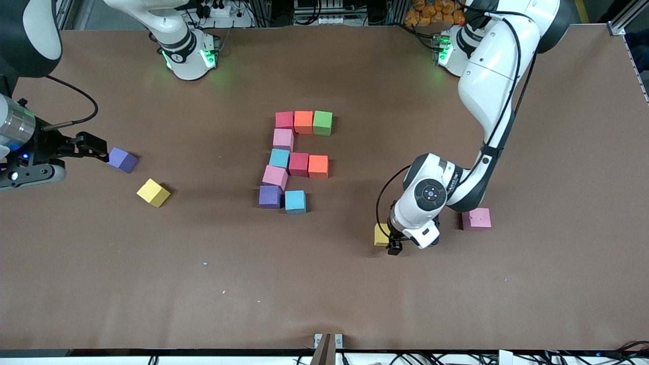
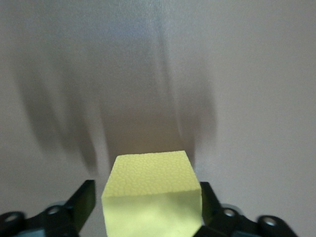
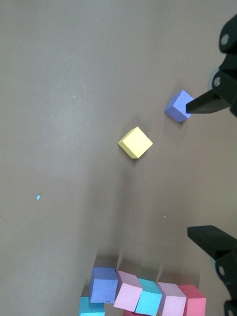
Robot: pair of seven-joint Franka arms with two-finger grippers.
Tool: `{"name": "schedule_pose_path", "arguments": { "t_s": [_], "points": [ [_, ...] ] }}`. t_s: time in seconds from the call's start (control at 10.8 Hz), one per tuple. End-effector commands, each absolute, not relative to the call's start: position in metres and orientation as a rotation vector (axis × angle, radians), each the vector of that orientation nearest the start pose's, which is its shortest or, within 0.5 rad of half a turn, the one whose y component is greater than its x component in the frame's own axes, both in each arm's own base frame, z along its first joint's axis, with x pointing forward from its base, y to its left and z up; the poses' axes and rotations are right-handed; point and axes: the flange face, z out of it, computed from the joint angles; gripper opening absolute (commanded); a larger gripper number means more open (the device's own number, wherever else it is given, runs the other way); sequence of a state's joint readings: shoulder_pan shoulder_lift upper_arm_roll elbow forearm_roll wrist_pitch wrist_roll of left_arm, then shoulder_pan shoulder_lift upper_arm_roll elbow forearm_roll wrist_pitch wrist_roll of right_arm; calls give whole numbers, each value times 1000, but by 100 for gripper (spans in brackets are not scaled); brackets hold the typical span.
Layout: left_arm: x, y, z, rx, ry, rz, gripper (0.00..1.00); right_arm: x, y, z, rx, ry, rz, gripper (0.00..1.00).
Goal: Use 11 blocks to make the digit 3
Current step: 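Carry the yellow cube with the left gripper to the cyan cube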
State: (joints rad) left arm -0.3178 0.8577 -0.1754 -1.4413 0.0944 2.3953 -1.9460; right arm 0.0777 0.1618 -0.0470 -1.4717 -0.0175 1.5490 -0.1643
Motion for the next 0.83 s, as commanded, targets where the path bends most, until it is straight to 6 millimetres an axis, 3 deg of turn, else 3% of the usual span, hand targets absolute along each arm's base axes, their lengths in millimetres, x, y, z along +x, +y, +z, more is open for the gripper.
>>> {"name": "schedule_pose_path", "arguments": {
  "t_s": [0.0,0.28,0.74],
  "points": [
    [664,-324,195,-2440,-2192,28,2,600,20,579,-3146,-323,143,100],
    [665,-333,205,-2451,-2207,20,0,600,20,579,-3146,-323,144,100],
    [626,-425,225,-2467,-2232,-3,0,600,20,580,-3146,-318,141,100]
  ]
}}
